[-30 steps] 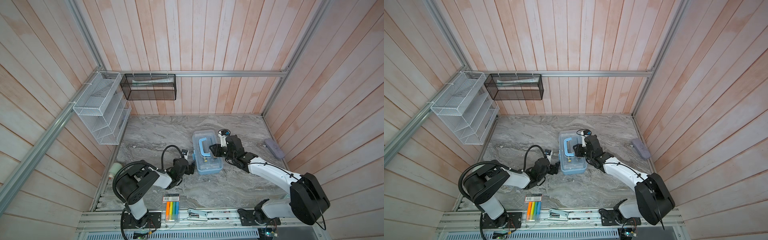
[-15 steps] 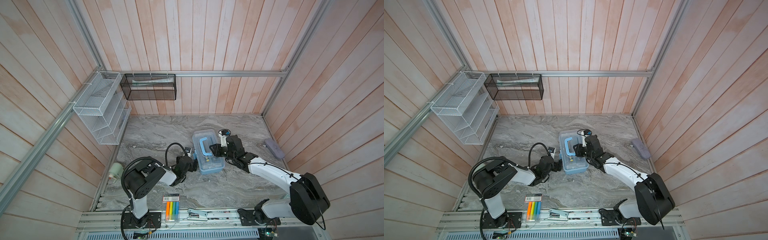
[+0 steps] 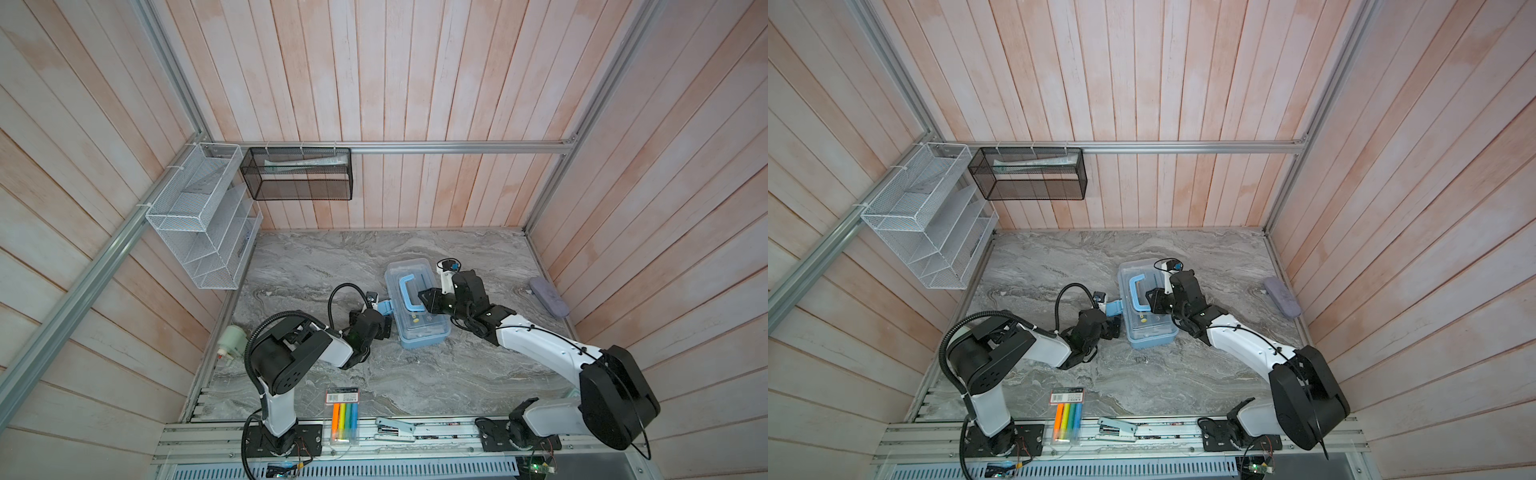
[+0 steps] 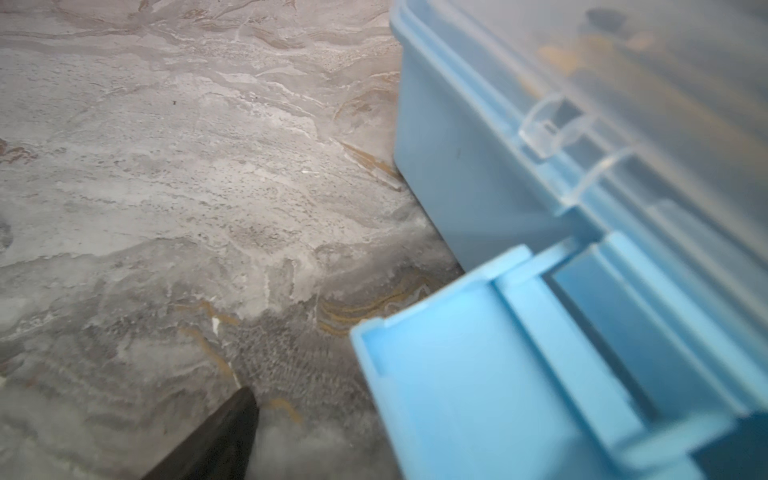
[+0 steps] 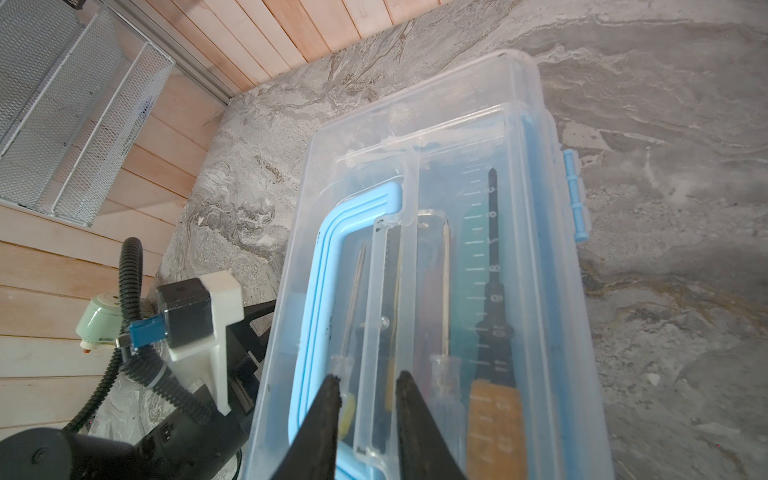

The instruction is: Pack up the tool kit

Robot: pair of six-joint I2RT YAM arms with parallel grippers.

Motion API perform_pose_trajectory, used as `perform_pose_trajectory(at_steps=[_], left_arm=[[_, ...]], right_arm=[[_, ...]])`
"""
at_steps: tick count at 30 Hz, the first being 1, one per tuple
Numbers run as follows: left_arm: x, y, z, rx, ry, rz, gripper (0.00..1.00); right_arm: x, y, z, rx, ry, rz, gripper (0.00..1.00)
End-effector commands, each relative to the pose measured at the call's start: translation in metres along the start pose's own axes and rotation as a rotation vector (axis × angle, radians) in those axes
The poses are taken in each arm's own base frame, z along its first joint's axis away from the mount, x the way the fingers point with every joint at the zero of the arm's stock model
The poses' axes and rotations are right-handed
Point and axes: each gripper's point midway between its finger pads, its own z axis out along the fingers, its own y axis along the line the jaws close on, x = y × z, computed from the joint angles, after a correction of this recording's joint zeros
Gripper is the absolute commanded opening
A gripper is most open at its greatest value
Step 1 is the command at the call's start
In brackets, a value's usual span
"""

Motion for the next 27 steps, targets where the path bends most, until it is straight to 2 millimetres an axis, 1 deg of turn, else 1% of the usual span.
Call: perform_pose_trajectory(at_steps=[1, 8, 11, 15, 21, 27], left_arm=[[-0.008, 0.012, -0.004, -0.033, -0.013, -0.028, 0.92], [-0.028, 0.016, -0.014, -0.017, -0.049, -0.066, 0.92], [-0.034, 0.013, -0.019, 0.021, -0.054, -0.089, 0.91], [-0.036, 0.002, -0.022, 0.093, -0.039, -0.128, 0.88], [-0.040, -0.023, -0.033, 0.252, -0.028, -0.207, 0.78], [-0.049, -0.034, -0.042, 0.329, -0.031, -0.288, 0.76]], right_arm=[[0.009, -0.004, 0.005, 0.006, 0.042, 0.020, 0.26], [0.010, -0.004, 0.005, 0.000, 0.046, 0.022, 0.26], [0.011, -0.004, 0.004, 0.001, 0.047, 0.021, 0.26], [0.014, -0.004, 0.004, -0.007, 0.055, 0.027, 0.26], [0.019, -0.005, 0.004, -0.014, 0.067, 0.034, 0.26], [0.024, -0.006, 0.004, -0.020, 0.076, 0.039, 0.26]])
